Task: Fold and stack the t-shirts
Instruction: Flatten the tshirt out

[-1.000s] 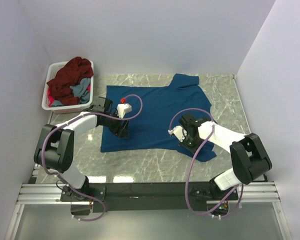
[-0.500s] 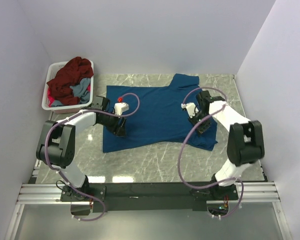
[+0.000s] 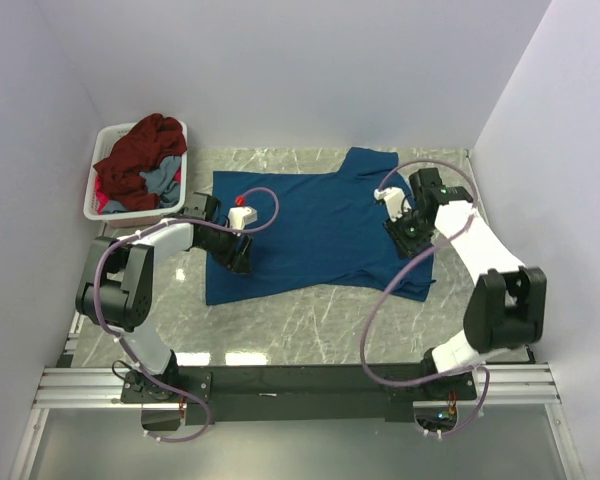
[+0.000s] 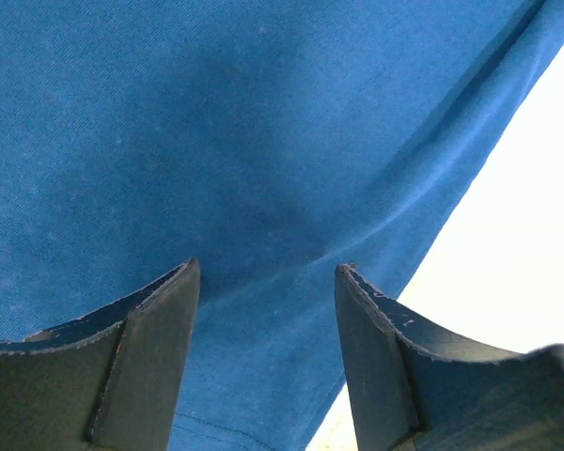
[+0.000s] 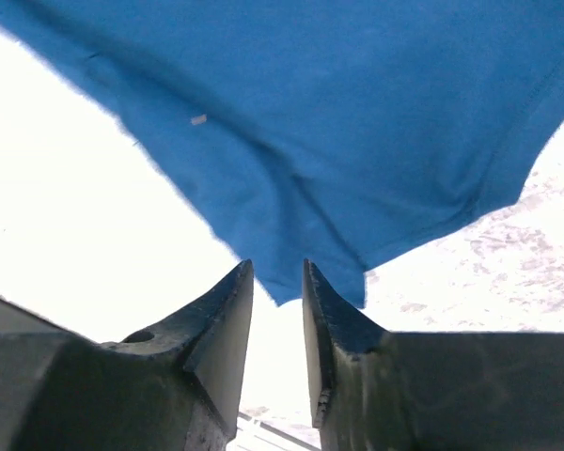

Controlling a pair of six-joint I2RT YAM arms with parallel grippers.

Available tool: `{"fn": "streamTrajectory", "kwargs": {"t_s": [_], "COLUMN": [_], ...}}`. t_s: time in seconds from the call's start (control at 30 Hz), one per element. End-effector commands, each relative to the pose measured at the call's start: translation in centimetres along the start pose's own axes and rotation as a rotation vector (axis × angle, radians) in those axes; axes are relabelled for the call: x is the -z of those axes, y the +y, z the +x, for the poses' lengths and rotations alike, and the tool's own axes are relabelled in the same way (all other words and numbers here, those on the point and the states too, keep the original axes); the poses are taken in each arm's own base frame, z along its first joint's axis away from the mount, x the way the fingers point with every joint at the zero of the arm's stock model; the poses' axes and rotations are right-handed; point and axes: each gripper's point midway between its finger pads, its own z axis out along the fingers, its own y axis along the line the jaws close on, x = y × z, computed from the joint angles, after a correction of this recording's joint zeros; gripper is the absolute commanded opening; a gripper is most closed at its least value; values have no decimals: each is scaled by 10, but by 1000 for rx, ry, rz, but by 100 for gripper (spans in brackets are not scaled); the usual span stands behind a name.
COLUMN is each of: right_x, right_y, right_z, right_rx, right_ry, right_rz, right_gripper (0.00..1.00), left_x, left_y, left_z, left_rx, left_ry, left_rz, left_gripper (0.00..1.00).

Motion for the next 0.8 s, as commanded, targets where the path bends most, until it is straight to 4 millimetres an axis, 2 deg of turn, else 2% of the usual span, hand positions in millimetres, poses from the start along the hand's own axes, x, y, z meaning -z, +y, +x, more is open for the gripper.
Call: {"fn": "streamTrajectory", "kwargs": {"t_s": [0.0, 0.13, 0.2, 0.27, 0.43, 0.7, 0.77], "right_x": [5, -16, -25, -35, -54, -70, -73], "right_y": [31, 52, 58, 53, 41, 38, 38], "right_z": [21, 44, 48, 50, 40, 33, 33], "right_rx": [124, 189, 198, 195, 170, 139, 131], "right_ry": [49, 141, 172, 193, 202, 215, 224], "right_rz": [-52, -73, -76, -51, -8, -25, -25], "right_gripper": [34, 33, 33, 34, 35, 45, 45], "left_x": [3, 1, 1, 1, 1, 1, 1], "left_y": [6, 9, 11, 12, 14, 15, 16], "left_z": [-10, -5, -3, -1, 1, 7, 7], "left_rx": [1, 16, 20, 26, 29, 27, 24], "left_ry": [-9, 15, 20, 27, 36, 42, 40], "left_rz": [-22, -27, -31, -39, -43, -53, -54], "left_gripper": [65, 64, 64, 64, 64, 64, 64]}}
